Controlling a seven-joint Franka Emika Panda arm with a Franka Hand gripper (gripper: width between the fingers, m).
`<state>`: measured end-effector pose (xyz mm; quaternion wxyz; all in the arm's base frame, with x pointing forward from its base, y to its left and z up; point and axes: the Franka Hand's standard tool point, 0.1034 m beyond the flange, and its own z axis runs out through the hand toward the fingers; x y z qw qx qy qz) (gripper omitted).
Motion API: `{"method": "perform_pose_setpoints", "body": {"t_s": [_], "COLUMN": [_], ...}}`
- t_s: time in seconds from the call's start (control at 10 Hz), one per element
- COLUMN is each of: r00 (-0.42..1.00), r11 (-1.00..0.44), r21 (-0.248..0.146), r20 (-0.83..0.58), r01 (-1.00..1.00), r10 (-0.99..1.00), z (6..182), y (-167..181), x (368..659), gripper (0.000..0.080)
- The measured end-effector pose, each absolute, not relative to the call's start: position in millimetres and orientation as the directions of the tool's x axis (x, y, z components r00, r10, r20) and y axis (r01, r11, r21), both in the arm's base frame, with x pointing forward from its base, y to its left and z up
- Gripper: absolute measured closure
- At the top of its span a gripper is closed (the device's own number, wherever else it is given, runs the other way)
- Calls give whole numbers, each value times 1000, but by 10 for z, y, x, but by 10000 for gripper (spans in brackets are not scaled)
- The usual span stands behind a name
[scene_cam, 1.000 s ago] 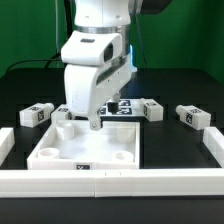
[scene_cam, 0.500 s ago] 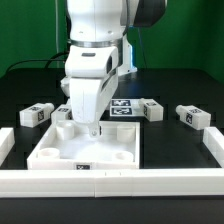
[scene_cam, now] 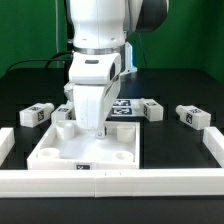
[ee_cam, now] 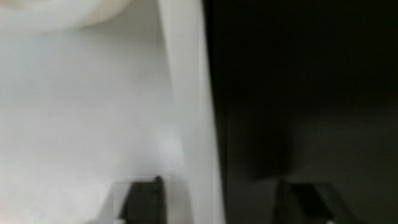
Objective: Assemble square table
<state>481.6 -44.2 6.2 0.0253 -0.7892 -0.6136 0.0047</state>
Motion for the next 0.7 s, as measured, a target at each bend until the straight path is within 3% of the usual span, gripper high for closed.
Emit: {"method": "perform_pose_setpoints", "body": {"t_s": [0.1, 0.2, 0.6, 0.7], "r00": [247, 246, 236, 176], "r11": [-246, -245, -235, -176], "r21": [-46, -45, -44, -43], "r20": [24, 24, 22, 11], "r01": [968, 969, 971, 984], "r10": [969, 969, 972, 984], "z": [61, 61, 64, 72], "y": [-442, -438, -428, -330], "x": [4816, 4818, 4822, 4841], "gripper": [562, 721, 745, 745]}}
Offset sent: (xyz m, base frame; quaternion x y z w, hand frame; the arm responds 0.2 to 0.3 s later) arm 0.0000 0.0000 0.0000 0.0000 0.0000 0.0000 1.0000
